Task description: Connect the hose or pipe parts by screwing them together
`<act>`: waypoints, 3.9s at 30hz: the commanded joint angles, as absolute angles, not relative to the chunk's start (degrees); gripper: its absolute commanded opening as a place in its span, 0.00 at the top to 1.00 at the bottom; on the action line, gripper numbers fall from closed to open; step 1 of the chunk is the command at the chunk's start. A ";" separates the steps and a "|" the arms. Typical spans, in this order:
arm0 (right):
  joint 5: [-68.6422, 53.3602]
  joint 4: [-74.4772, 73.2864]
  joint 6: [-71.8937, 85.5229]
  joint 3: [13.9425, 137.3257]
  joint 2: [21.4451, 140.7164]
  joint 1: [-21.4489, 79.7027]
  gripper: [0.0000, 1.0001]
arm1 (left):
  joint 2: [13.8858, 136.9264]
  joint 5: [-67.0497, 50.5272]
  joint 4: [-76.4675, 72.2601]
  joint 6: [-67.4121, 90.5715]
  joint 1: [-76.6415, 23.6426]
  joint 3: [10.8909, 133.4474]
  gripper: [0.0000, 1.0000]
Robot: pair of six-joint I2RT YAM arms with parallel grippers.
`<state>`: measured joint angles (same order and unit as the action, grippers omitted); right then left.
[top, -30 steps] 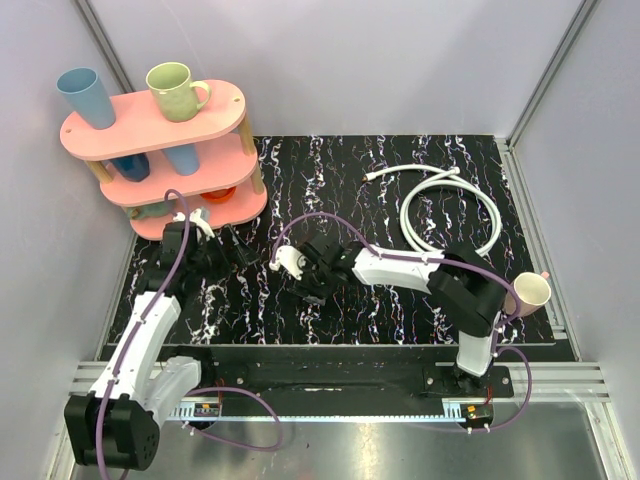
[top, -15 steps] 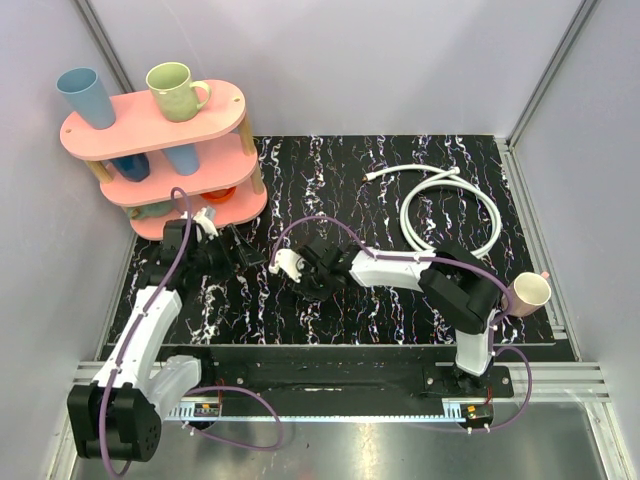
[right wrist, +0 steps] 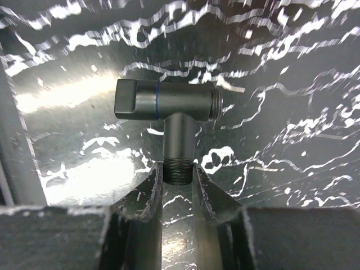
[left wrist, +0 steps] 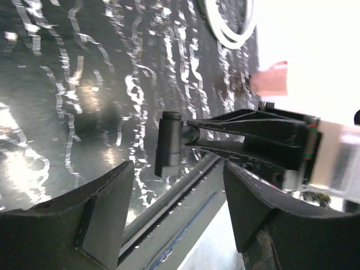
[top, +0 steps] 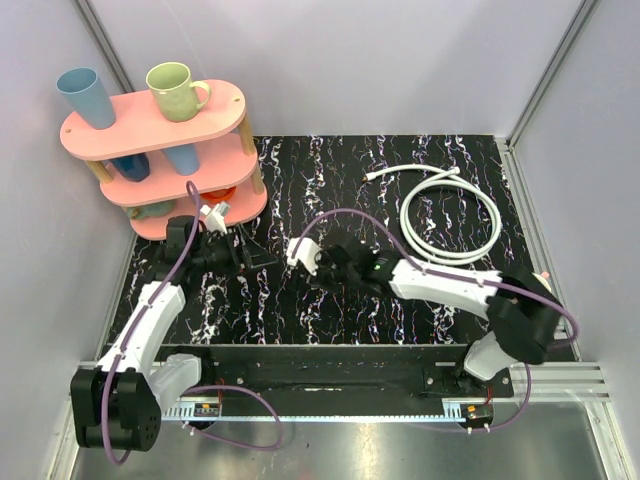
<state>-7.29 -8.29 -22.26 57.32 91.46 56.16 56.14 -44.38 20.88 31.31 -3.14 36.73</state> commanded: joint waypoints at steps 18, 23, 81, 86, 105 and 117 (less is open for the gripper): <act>-18.72 4.22 -18.02 49.31 70.66 56.16 1.00 | 55.02 -64.95 -11.15 53.16 -10.81 28.66 0.42; -19.95 3.96 -17.75 48.96 70.14 56.16 1.00 | 56.34 -65.39 -14.67 57.04 -12.56 28.04 0.42; -7.73 -2.11 -18.81 53.70 70.93 53.27 0.63 | 60.73 -60.56 -5.27 49.83 -16.87 32.25 1.00; -8.78 -2.99 -18.89 55.46 71.46 49.83 0.60 | 61.87 -60.73 -5.36 48.96 -16.87 33.84 1.00; -10.01 -4.38 -1.25 62.74 76.36 38.15 0.43 | 61.97 -41.85 21.59 27.70 -16.61 42.35 1.00; 13.80 -40.06 17.12 113.17 121.53 25.93 0.36 | 55.11 -28.74 28.57 21.97 -16.61 44.47 1.00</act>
